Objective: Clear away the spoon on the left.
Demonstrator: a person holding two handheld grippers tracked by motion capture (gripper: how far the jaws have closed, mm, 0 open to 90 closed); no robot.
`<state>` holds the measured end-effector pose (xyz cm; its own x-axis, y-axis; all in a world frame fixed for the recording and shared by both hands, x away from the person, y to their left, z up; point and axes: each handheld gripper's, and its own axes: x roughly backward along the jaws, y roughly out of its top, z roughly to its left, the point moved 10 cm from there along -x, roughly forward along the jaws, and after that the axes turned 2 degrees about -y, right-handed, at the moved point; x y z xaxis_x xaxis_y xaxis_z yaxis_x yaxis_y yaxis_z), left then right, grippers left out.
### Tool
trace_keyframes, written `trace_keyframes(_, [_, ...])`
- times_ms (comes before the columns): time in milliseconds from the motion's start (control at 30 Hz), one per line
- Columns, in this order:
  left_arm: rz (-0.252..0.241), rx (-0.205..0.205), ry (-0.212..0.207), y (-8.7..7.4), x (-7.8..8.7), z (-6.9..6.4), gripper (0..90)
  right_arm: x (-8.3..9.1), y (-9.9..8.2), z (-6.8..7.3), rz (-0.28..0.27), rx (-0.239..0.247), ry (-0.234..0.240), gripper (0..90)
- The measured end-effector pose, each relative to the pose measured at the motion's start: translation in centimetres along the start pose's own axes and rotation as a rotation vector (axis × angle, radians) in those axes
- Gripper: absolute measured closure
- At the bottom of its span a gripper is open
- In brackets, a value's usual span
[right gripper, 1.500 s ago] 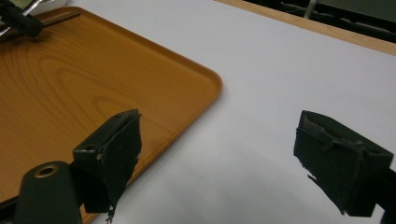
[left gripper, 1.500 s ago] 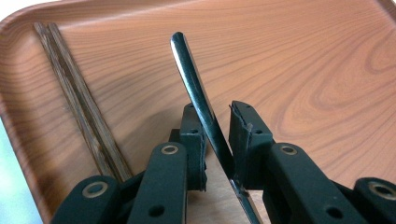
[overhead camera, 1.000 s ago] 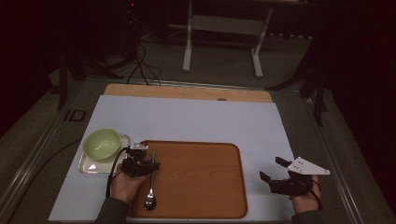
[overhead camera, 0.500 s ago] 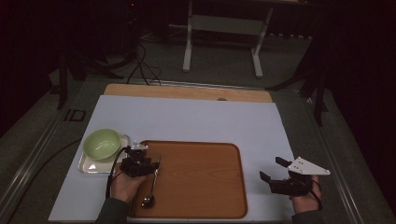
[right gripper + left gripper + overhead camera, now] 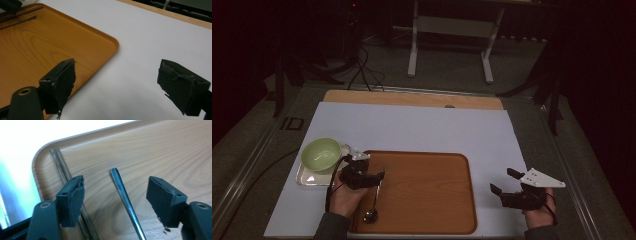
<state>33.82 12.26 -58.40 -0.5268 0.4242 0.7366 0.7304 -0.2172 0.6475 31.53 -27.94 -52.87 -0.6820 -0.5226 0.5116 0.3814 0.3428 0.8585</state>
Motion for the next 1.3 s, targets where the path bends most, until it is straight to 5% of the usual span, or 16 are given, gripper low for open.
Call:
trace_keyframes(233, [-0.036,0.012,0.010,0.5,0.9,0.4,29.5,0.0,0.0,0.0,0.002,0.002,0.000,14.6])
trace_keyframes(733, [-0.104,-0.031,0.099,1.9,3.2,1.0,28.2,0.0,0.0,0.0,0.002,0.004,0.001,14.5])
trace_keyframes(1300, [-0.156,-0.019,0.122,2.7,5.0,1.8,29.0,0.0,0.0,0.1,0.002,0.004,0.001,14.5])
